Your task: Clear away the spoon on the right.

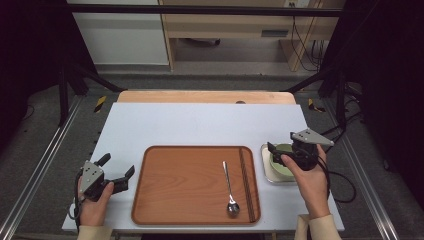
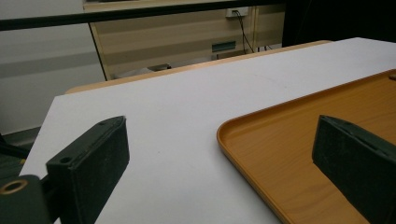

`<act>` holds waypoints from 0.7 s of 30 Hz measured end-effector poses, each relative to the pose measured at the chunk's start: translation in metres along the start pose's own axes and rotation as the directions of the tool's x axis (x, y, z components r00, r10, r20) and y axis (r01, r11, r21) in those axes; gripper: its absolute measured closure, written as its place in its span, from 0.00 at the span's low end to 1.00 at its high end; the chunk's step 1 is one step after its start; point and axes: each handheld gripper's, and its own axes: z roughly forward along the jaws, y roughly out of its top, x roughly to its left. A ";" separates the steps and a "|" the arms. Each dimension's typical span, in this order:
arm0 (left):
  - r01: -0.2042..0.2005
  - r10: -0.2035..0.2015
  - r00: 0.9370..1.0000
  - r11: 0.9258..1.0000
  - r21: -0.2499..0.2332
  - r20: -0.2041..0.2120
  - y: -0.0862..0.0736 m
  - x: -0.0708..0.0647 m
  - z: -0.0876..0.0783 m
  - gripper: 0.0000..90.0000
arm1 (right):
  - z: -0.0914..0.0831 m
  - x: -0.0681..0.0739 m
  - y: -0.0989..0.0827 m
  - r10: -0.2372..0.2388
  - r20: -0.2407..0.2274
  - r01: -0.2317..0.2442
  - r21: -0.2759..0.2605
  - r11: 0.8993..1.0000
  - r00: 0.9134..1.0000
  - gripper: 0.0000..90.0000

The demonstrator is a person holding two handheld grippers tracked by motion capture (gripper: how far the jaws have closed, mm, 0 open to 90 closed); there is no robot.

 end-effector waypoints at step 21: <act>-0.001 0.001 1.000 1.000 0.000 -0.009 0.000 0.001 -0.001 0.04 | -0.015 -0.053 -0.027 0.081 0.153 -0.095 0.085 0.992 0.985 0.31</act>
